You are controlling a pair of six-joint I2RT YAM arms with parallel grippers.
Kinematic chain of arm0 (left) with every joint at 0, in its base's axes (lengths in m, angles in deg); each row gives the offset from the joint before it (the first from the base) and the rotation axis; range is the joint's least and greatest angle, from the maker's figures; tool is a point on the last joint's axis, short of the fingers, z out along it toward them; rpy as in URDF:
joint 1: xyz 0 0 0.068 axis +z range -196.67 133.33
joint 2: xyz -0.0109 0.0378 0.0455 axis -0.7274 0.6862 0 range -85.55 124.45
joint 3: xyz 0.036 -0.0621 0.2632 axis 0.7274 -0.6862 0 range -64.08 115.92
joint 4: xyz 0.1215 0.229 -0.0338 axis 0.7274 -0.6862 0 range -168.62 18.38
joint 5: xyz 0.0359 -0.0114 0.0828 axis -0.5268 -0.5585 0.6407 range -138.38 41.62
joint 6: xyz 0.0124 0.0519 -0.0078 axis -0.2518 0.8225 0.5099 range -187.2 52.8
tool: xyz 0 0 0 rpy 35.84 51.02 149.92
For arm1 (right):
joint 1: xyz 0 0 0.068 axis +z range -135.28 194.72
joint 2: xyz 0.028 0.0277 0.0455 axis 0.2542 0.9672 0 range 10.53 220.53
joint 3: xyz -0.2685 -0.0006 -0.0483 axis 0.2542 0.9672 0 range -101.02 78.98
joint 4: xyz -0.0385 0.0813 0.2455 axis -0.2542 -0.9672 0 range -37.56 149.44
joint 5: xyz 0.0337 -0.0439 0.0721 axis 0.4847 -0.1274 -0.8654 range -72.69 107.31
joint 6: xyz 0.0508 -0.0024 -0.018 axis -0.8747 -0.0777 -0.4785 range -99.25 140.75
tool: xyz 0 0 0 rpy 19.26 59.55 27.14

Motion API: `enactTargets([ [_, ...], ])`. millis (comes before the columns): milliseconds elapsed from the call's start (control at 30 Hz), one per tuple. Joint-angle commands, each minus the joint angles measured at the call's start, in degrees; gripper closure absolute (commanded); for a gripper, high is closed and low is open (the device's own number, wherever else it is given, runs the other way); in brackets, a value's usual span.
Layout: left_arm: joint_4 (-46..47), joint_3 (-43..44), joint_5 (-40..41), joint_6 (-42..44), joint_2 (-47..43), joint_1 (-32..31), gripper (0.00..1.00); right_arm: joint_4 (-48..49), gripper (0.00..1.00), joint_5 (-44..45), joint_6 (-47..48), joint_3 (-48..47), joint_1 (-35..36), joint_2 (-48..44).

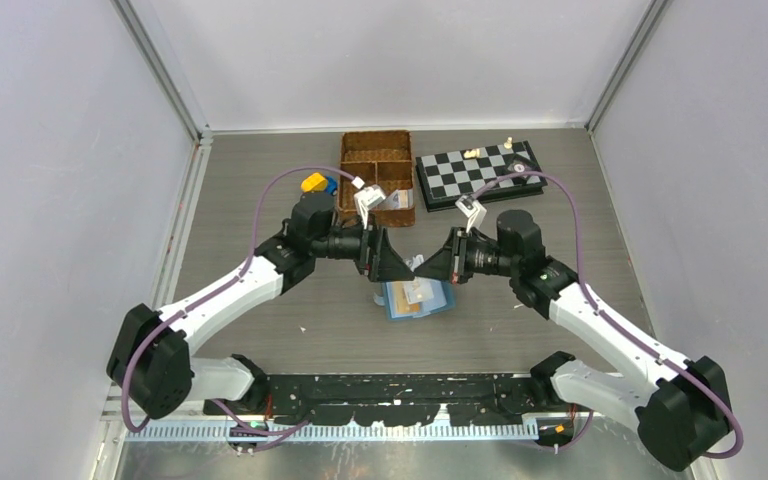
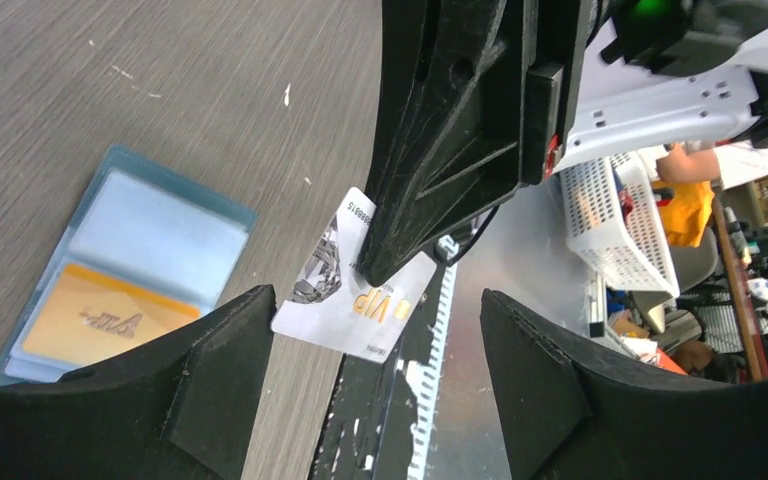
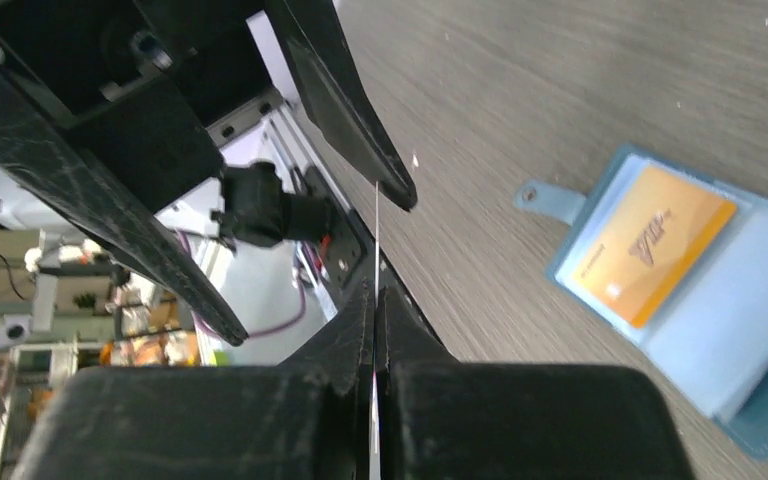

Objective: Put the credit cards into the card holder
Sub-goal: Insert the credit card into the card holder.

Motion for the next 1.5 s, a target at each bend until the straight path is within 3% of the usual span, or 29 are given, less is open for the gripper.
enactTargets([
  [0, 14.79, -3.02, -0.79, -10.18, -1.73, 0.3, 0.24, 23.14, 1.0, 4.94, -11.85, 4.76, 0.1, -3.04],
  [267, 17.16, -6.56, 0.51, -13.2, -3.81, 0.3, 0.3, 26.43, 0.99, 4.63, -12.47, 5.13, 0.12, -4.72],
  [400, 20.19, -7.55, 0.68, -15.19, -4.17, 0.29, 0.51, 25.96, 1.0, 4.57, -12.32, 5.24, 0.08, -4.81],
  [567, 21.96, -8.27, 1.31, -16.15, -4.53, 0.38, 0.61, 25.42, 0.99, 3.98, -12.0, 5.33, 0.08, -5.24],
  [833, 25.25, -10.21, 2.24, -18.66, -5.05, 1.56, 0.92, 22.82, 0.99, 4.66, -10.62, 5.15, 0.12, -5.96],
  [900, 25.55, -10.73, 2.38, -19.11, -4.95, 1.97, 1.0, 19.57, 0.88, 5.84, -9.56, 4.63, 0.06, -6.09],
  [1000, 24.63, -11.35, 2.69, -18.79, -4.37, 2.15, 1.0, 9.46, 0.46, 12.32, -6.52, 2.51, 0.06, -6.4],
  [1100, 17.93, -10.77, 6.19, -17.14, -3.4, 2.16, 1.0, -1.85, 0.34, 19.04, -3.09, 0.47, 0.08, -6.15],
  [1233, 9.06, -9.98, 12.04, -16.17, -1.27, 2.06, 1.0, -11.77, 0.33, 25.93, -1.98, -0.02, 0.12, -4.77],
  [1467, 10.09, -10.14, 11.59, -19.2, 5.69, 1.68, 1.0, -13.34, 0.56, 28.4, -3.24, 1.5, 1.86, 0.55],
])
